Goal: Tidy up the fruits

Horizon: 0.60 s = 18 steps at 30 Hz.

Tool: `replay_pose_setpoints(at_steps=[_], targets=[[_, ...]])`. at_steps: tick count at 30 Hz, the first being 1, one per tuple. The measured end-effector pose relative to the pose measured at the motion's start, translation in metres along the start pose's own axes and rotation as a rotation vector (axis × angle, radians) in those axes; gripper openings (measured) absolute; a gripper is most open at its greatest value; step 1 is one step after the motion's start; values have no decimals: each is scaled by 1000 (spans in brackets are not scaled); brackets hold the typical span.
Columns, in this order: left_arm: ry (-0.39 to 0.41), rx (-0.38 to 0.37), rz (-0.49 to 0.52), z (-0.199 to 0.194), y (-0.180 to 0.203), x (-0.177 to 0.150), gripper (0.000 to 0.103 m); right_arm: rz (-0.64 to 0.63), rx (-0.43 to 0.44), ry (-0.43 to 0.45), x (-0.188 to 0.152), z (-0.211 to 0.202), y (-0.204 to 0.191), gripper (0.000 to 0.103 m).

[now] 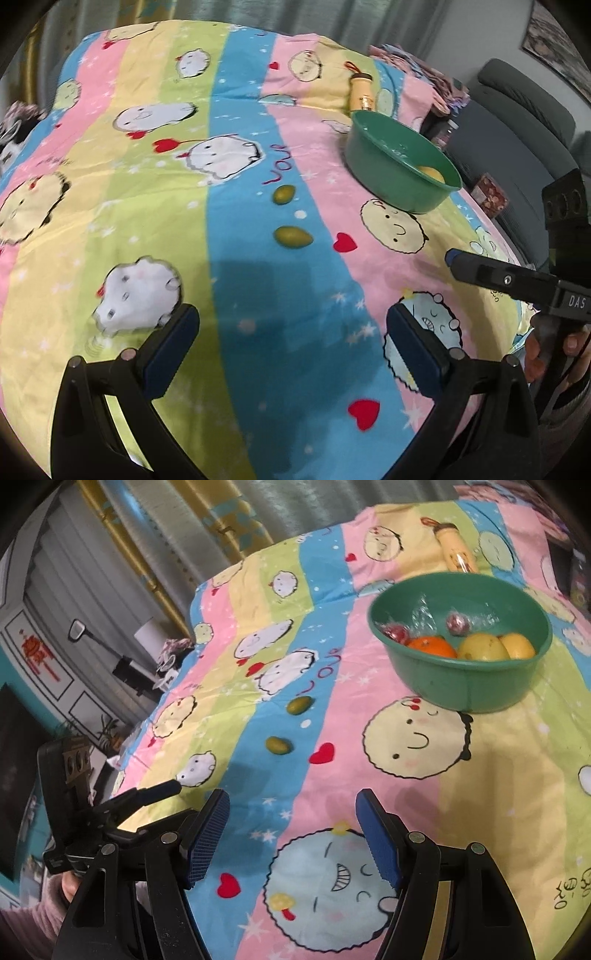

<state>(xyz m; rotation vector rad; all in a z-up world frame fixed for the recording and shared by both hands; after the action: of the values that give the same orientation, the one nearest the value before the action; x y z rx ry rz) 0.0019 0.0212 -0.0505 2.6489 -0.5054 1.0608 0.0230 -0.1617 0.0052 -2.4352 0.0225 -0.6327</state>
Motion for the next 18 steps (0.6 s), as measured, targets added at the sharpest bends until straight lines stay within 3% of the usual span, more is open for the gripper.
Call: replay_pose_setpoints(at_steps=[5,11,18], targets=[[8,-58,46,25,-1,21,89,17,1,-5,4,7,11,71],[-17,-63,93,56,-6,41,71,39,3,-23,7,15,23,71],[-43,-51,65,82,-12,48,64,51,8,-34,8,23,30,71]])
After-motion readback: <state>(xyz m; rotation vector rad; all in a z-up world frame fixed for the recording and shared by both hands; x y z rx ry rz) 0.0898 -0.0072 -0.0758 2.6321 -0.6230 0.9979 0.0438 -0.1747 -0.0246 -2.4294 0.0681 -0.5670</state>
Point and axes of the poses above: each gripper's, at about its wrist camera, not at the fingertips, and z roughly the way its jaws point, y to its right, x to its top, the point moved 1 cm from there along z, roughly the way its jaws point, and after that the axes turned 15 degrees about z, right-handed, at the moved point
